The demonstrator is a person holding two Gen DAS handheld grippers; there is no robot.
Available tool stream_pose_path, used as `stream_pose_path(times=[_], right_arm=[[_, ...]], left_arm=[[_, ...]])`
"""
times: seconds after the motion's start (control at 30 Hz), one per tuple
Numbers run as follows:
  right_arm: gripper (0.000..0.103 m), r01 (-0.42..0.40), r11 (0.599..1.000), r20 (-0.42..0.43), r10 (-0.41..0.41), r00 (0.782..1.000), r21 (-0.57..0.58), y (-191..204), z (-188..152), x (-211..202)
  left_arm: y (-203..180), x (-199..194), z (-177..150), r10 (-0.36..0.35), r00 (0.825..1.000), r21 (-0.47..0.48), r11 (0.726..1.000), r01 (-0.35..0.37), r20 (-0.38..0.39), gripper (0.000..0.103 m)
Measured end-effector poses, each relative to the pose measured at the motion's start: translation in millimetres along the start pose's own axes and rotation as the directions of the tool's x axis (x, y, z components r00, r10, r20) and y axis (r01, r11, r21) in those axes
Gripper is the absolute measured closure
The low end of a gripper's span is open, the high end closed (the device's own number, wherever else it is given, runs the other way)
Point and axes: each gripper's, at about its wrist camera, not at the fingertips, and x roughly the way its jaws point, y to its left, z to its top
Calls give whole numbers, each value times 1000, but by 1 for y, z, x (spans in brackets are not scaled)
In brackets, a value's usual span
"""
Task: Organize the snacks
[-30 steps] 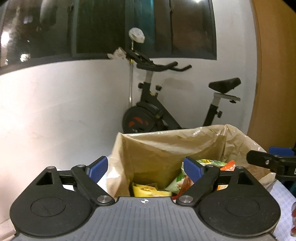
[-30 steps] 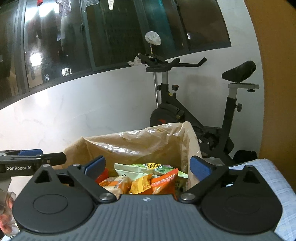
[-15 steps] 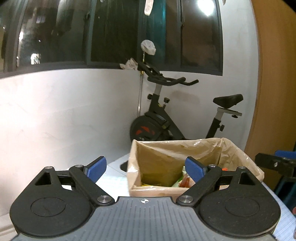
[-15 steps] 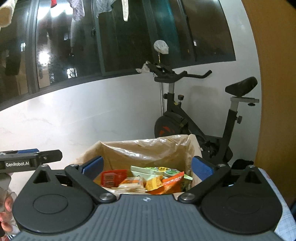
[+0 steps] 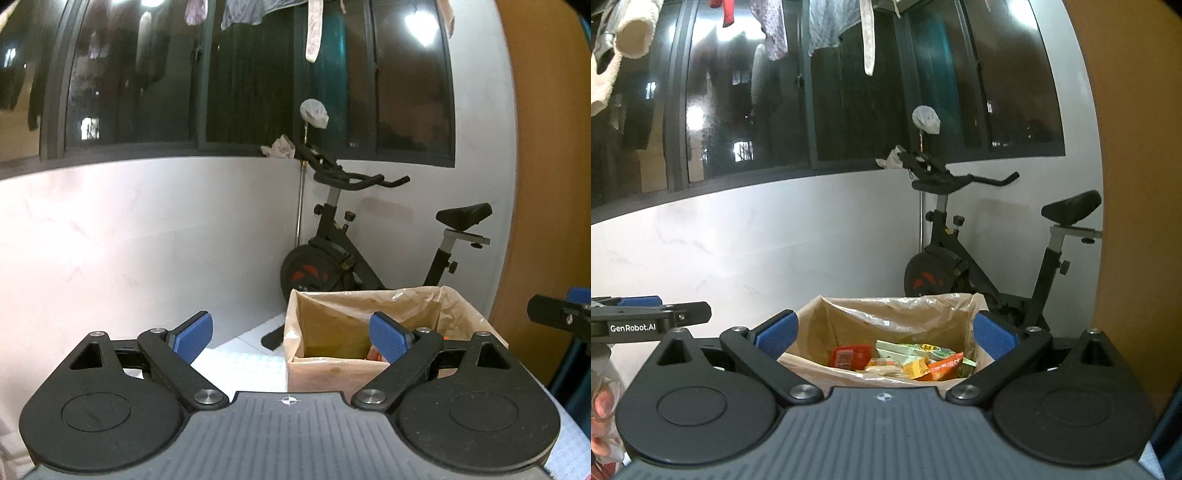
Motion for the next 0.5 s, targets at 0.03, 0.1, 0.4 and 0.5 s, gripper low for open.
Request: stream_pose_path(times=[0.03,0.1,0.4,0.5], right_arm=[[0,-2,1000,5,2,1000,-1,2,1,-4],[0,-7,1000,16,7,1000,-1,6,3,-11],[0,-13,1000,41,13,999,-8,17,7,-34],[0,-14,1000,50,14,999,-11,19,9,-39]], left_arm=[[-1,-4,0,1,1000,7,1000,-1,4,10],[-1,-9,1,-3,1000,10,1000,3,9,10],[5,-21,5,-1,1000,-24,1000,2,22,10],[6,-24,5,4,1000,-27,1000,-3,26,10]])
